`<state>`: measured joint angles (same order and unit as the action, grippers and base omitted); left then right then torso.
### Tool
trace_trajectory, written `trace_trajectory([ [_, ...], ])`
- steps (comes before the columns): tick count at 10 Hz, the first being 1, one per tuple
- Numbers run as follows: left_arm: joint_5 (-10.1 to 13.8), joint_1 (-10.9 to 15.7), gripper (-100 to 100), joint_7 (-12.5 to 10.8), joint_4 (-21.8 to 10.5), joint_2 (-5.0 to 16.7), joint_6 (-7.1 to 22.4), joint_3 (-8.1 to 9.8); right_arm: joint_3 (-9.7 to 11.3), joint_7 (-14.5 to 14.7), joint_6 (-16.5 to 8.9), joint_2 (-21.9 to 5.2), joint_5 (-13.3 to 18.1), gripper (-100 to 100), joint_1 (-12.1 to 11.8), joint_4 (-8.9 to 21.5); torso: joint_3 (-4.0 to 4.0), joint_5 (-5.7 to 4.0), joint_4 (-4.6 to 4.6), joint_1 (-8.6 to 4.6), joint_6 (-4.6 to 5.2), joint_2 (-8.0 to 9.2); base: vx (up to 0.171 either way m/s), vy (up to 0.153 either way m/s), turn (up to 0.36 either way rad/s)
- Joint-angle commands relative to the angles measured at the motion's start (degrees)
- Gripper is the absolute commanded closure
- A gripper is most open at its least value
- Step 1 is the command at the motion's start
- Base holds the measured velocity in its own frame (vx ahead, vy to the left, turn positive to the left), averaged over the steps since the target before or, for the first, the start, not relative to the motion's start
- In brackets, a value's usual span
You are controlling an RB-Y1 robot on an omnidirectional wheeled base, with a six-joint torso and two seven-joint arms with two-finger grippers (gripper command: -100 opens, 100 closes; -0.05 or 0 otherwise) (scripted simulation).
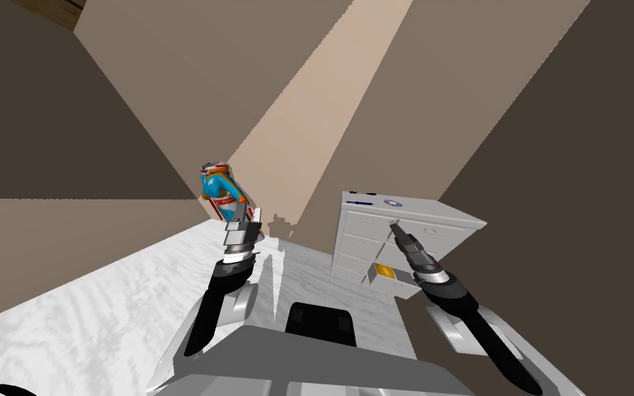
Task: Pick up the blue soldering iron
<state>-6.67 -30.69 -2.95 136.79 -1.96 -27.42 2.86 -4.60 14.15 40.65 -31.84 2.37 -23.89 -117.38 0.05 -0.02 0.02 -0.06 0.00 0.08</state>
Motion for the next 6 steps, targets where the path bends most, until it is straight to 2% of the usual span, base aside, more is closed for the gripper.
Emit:
trace_trajectory([
  [1, 0.0, 0.0, 0, 0.0, 0.0, 0.0, 0.0, 0.0, -0.2, 0.3, 0.7, -2.3, 0.5, -100, 0.1, 0.6, 0.0, 0.0, 0.0, 0.0, 0.0, 0.0, -0.016, -0.01, 0.0],
  [2, 0.0, 0.0, 0, 0.0, 0.0, 0.0, 0.0, 0.0, -0.7, 0.6, 2.2, -4.3, 1.4, -100, 0.2, 2.0, -0.01, 0.0, 0.0, 0.01, 0.0, -0.02, -0.007, -0.012, 0.004],
  [3, 0.0, 0.0, 0, 0.0, 0.0, 0.0, 0.0, 0.0, -0.7, 0.6, 2.2, -5.6, 1.4, -100, 0.2, 2.0, -0.03, 0.0, -0.01, 0.0, 0.0, -0.05, -0.002, -0.008, 0.003],
  [4, 0.0, 0.0, 0, 0.0, 0.0, 0.0, 0.0, 0.0, -1.1, 1.0, 3.7, -7.6, 2.5, -100, 0.2, 3.4, -0.04, 0.0, -0.01, 0.02, 0.0, -0.07, 0.004, -0.005, 0.006],
  [5, 0.0, 0.0, 0, 0.0, 0.0, 0.0, 0.0, 0.0, -1.1, 1.0, 3.7, -9.0, 2.5, -100, 0.2, 3.4, -0.06, 0.0, -0.02, 0.03, 0.0, -0.1, 0.007, -0.003, 0.004],
  [6, 0.0, 0.0, 0, 0.0, 0.0, 0.0, 0.0, 0.0, -1.4, 1.3, 5.3, -10.9, 3.8, -100, 0.2, 5.0, -0.07, 0.01, -0.02, 0.04, 0.0, -0.12, 0.016, 0.001, 0.008],
])
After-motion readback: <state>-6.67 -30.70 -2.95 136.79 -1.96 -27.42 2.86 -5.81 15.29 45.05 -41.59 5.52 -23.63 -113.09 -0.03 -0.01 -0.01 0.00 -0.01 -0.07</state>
